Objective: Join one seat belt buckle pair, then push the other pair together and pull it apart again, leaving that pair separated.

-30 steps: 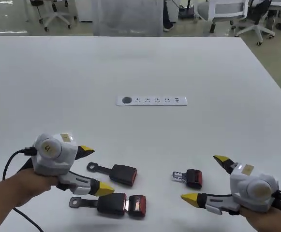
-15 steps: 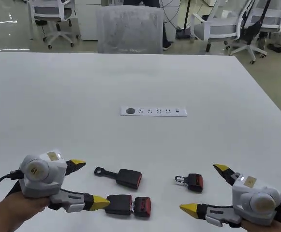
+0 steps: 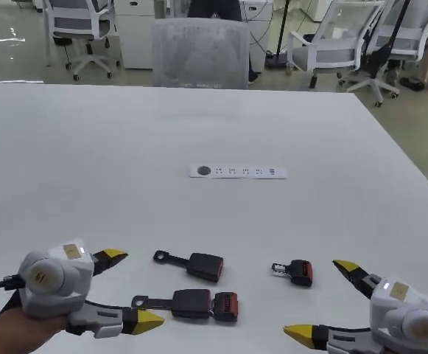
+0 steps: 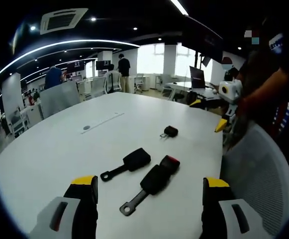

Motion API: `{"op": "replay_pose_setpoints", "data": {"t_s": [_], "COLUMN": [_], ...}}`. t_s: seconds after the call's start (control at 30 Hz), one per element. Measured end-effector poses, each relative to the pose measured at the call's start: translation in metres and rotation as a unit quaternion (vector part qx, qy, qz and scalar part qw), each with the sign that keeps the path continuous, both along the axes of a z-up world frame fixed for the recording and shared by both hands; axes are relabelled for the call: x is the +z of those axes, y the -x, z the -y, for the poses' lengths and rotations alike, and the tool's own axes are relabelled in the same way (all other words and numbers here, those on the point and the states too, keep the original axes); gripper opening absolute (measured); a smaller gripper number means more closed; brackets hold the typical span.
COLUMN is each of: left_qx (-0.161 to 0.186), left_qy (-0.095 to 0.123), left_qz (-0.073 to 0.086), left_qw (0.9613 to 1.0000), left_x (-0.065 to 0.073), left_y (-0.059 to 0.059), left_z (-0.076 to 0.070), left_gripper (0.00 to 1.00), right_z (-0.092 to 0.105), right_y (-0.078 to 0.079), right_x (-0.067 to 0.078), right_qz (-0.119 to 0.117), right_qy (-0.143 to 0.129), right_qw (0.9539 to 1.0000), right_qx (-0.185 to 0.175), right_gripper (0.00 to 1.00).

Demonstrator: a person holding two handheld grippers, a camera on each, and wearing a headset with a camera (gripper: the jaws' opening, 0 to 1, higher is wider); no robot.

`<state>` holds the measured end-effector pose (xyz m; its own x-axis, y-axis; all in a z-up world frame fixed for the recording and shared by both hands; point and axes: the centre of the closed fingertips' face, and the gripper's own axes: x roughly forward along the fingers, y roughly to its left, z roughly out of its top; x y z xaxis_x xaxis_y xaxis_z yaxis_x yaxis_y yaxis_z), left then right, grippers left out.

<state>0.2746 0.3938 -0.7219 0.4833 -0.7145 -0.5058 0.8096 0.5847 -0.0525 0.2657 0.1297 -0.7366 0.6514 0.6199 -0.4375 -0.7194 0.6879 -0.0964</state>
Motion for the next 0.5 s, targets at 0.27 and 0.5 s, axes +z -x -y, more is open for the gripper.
{"op": "replay_pose_setpoints", "data": {"t_s": [0.27, 0.5], "left_qx": [0.017, 0.027], "left_qy": [0.014, 0.022], "left_qz": [0.005, 0.000], "left_qw": [0.9998, 0.9994], "left_x": [0.002, 0.000], "left_y": [0.009, 0.017], "left_z": [-0.011, -0.020], "left_gripper": [0.91, 0.92], "right_z": [-0.005, -0.011], "right_y": [0.012, 0.023], "right_x": [0.002, -0.004], "right_qz": [0.003, -0.002], "right_qy": [0.001, 0.002], "right_qw": [1.0000, 1.0000], "right_qx": [-0.006, -0.009], "right_gripper": [0.99, 0.99]}}
